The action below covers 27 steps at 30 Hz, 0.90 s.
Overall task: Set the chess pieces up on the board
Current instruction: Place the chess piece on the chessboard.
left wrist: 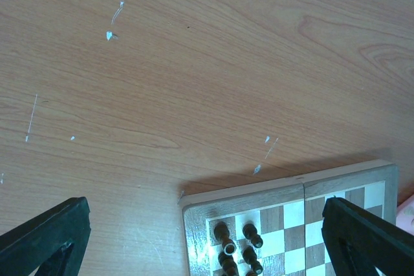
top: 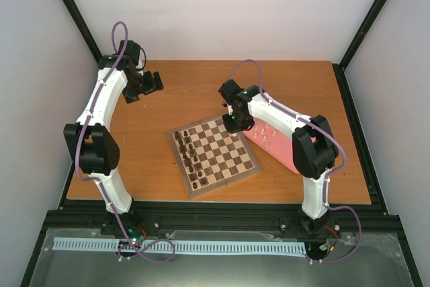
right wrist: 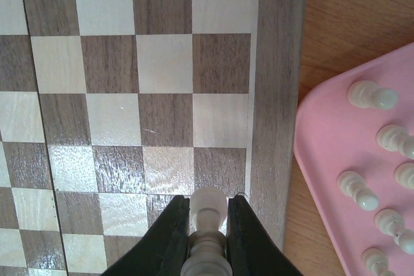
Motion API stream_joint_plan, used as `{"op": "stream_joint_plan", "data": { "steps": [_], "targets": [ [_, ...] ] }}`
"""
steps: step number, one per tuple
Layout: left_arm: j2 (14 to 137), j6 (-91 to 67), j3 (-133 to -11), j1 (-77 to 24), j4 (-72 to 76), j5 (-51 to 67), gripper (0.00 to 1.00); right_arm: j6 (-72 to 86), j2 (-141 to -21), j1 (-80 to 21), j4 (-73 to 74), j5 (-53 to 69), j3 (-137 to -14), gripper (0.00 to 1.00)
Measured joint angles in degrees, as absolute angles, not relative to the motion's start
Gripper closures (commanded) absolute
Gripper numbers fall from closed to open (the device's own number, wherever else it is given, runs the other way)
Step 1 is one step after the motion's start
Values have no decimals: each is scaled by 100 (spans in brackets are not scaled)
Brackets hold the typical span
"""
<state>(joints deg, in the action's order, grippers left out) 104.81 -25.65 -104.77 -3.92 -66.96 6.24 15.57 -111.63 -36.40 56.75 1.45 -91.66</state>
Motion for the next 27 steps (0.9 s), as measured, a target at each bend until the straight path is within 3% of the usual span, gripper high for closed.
{"op": "stream_joint_plan", "data": {
  "steps": [27],
  "targets": [
    [10481,-2558,-10339,-392,-6696,620,0,1588,-11498,-3719,5605,-106,-9251,96]
  ]
}}
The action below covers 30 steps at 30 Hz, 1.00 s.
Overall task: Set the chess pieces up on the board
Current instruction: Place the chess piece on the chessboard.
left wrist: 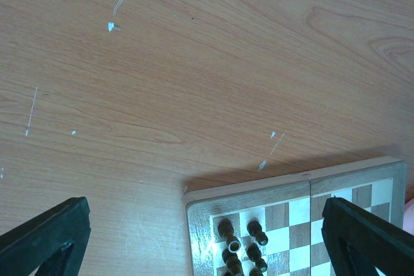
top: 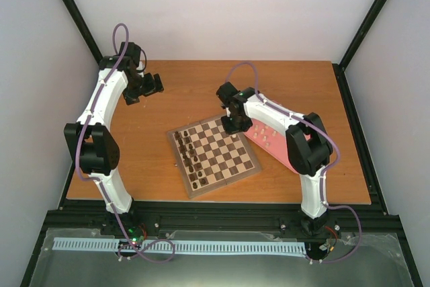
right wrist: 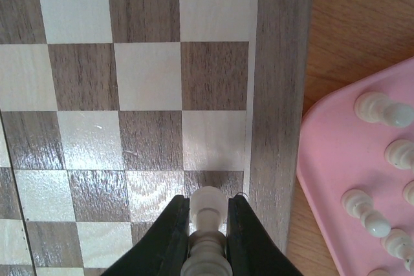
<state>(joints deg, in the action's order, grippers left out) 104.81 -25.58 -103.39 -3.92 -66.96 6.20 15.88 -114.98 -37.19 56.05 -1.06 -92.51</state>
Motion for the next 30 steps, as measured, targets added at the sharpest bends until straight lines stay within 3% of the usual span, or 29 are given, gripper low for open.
{"op": "stream_joint_plan", "data": {
  "steps": [30],
  "targets": [
    [10481,-2521,-10337,-392,-6694,620,0,1597,-11662,-3660,5408,-134,-9179,92]
  ]
}}
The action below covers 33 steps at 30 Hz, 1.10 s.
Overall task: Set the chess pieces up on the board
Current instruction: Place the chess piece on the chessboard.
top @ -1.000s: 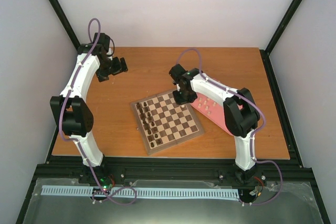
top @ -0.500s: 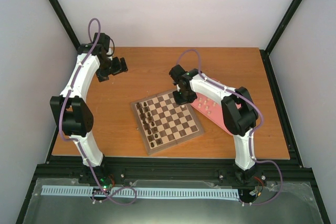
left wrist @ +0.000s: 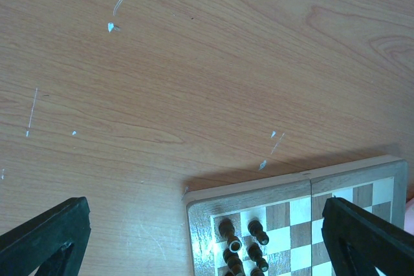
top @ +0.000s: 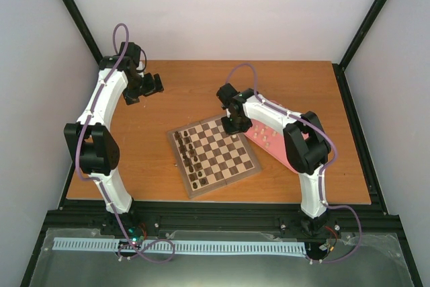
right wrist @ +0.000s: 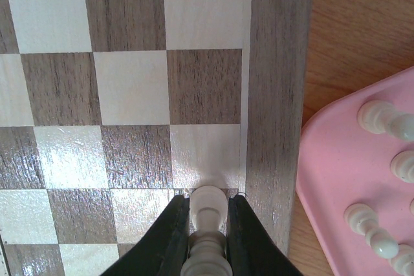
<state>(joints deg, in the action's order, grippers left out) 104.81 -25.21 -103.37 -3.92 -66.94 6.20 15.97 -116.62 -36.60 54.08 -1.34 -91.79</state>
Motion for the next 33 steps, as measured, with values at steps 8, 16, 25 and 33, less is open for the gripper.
{"op": "stream_joint_plan", "data": {
  "steps": [8,16,25,33],
  "targets": [
    [10481,-2521,-10331,-392,-6694,620,0,1619,-11603,-3662,5325,-145,-9083,90],
    [10479,-2521,-10311,-392,-6696,617,0,1629,-11526,-3662,5234,-148,-8958,83],
    [10479,-2523,-10287,-392,-6696,617,0,1619,-11467,-3662,5277,-121,-8726,67],
    [10479,-2521,-10287,-392,-6696,617,0,1546,-11467,-3675,5343,-36,-8698,58]
  ]
}}
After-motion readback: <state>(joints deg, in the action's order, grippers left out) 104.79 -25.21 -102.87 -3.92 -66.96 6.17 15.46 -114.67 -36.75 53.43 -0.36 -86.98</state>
